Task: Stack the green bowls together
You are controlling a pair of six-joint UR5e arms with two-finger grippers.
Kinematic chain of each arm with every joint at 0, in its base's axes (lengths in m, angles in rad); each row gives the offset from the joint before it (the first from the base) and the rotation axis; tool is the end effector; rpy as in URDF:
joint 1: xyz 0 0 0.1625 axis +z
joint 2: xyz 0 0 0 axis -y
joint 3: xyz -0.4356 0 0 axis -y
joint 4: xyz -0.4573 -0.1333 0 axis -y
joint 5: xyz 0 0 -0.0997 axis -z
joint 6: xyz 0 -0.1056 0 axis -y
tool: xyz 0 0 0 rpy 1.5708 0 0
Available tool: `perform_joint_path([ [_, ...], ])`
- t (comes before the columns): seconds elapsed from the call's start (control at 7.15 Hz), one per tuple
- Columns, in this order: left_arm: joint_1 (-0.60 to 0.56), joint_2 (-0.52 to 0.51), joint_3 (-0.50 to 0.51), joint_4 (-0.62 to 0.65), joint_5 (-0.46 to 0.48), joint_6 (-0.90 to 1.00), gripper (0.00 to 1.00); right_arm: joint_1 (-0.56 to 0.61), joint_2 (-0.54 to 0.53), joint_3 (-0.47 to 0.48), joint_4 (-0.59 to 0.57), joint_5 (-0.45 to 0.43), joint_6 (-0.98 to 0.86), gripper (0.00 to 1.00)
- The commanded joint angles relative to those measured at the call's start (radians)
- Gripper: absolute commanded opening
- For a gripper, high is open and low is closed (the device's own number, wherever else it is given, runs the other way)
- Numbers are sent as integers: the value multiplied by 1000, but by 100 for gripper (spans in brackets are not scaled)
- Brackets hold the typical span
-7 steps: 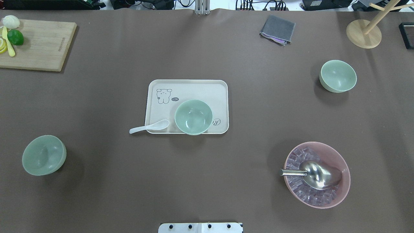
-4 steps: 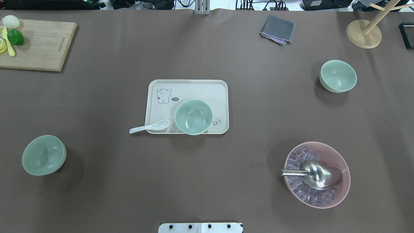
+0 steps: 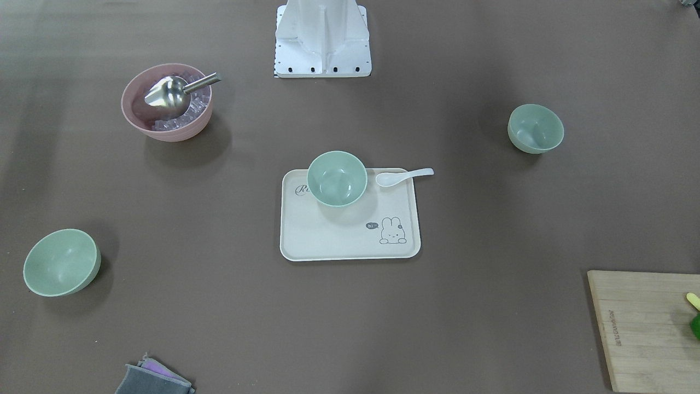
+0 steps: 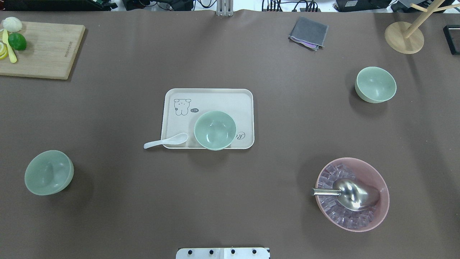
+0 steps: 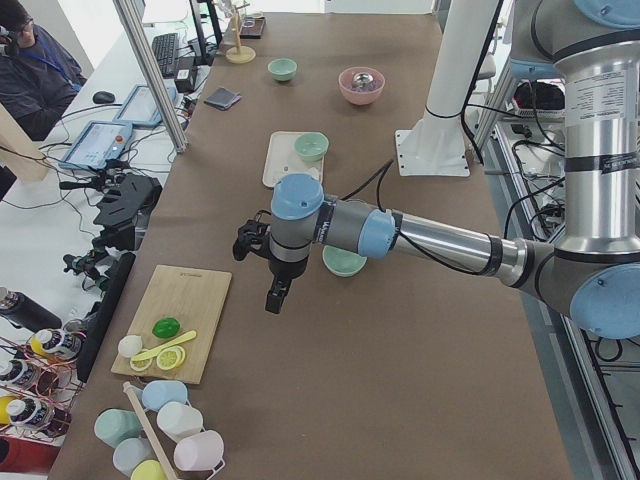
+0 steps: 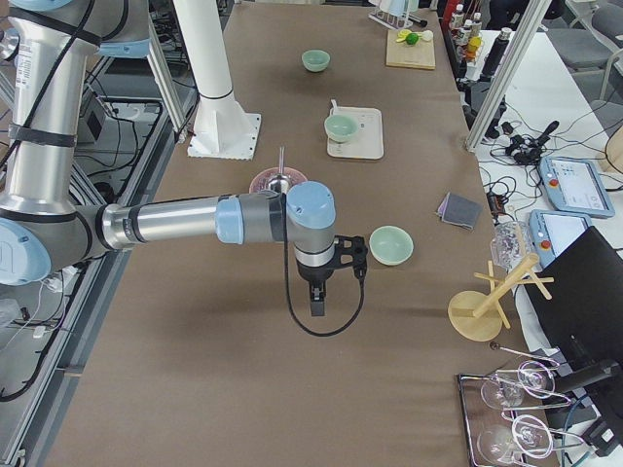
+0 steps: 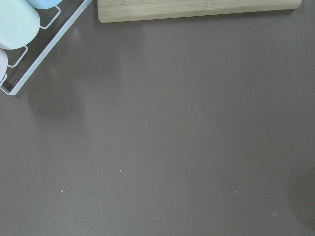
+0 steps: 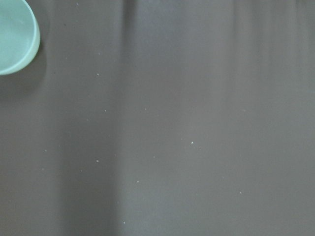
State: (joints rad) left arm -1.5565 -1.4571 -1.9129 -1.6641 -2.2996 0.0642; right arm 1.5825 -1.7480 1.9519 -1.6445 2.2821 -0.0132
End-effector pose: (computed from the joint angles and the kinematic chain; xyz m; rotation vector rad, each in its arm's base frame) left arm -0.0556 -0.5163 0.5350 0.3256 0.7152 0.1916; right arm 0.0700 -0.4795 0.5651 0.1335 -0.7087 -0.0477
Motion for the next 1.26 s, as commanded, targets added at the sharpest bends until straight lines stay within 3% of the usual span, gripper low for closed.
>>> perform_joint_path([
  [0.0, 1, -64, 96, -225, -1, -17, 99, 1, 19, 25, 0, 4, -1, 100],
  [0.14, 1, -72, 133, -243, -24, -36, 99, 1, 19, 27, 23, 4, -2, 100],
  [0.42, 1, -69, 120, -275, -30, -70, 99, -2, -7, 25, 183, 11, 2, 100],
  [0.7, 74, -66, 126, -315, -122, -196, 99, -45, -8, 15, 198, 121, 37, 100],
  [0.84, 117, -46, 121, -336, -142, -359, 99, -103, -5, 18, 221, 120, 199, 100],
  [1.12, 252, 73, 124, -555, -97, -602, 98, -215, -7, 16, 340, 10, 457, 99],
])
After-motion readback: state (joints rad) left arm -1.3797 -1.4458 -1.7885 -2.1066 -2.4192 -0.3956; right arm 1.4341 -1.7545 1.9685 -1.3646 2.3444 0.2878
